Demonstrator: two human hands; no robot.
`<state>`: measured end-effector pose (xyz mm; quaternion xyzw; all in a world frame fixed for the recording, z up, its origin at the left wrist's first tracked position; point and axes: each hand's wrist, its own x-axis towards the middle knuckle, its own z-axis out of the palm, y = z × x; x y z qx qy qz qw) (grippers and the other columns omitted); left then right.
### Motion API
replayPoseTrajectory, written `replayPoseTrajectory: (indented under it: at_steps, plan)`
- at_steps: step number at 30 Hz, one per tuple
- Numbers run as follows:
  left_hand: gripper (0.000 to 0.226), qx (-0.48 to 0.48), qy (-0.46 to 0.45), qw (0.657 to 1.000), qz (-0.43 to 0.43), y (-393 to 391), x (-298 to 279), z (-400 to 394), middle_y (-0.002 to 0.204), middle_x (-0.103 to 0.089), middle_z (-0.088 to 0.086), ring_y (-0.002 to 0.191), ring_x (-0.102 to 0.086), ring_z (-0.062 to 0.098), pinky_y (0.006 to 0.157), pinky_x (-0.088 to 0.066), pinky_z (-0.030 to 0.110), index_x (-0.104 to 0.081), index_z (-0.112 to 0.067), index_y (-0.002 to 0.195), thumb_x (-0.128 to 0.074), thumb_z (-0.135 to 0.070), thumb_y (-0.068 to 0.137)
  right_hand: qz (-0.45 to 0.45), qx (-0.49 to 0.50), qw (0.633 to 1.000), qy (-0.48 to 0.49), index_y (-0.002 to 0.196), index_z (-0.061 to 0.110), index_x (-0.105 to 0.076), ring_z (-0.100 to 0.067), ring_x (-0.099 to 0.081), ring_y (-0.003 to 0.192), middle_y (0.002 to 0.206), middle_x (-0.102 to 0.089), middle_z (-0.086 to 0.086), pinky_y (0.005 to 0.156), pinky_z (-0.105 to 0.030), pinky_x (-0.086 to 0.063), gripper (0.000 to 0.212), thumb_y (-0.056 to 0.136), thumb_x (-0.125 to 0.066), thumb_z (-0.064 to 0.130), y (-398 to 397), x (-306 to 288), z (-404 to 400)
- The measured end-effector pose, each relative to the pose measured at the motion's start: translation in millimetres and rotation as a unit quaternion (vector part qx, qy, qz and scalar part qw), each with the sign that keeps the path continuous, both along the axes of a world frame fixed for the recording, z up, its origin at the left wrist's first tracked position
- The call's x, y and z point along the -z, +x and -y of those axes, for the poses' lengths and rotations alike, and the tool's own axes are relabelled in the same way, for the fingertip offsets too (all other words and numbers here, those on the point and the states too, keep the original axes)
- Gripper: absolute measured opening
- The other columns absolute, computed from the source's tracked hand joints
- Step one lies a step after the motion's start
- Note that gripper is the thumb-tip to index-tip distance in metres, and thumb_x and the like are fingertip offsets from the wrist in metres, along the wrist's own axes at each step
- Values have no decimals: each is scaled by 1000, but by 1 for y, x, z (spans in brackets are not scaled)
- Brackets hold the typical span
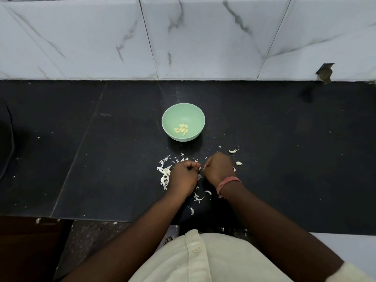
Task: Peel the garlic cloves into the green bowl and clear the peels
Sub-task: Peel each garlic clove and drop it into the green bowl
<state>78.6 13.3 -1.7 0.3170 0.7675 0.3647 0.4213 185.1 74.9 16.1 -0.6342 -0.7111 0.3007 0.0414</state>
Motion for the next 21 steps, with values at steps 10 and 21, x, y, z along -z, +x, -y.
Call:
replayPoseTrajectory:
  at_steps: [10,21]
  plan:
    - [23,-32,13,997,72,-2,-5,8,77,-73,3,60,-59,15,67,-54,34,-76,-19,91,-58,-5,89,9,-53,998,26,81,15,-76,-29,-70,85,86,-74,-9,74,-28,-51,22,87,-58,4,7,10,8]
    - [13,-53,109,966,229,-1,-18,13,82,-71,16,68,-60,17,56,-48,22,-76,-6,98,-65,-4,93,-513,205,809,-200,96,-4,-63,-23,-70,60,75,-69,-19,58,-27,-60,10,90,-63,-13,15,-25,21]
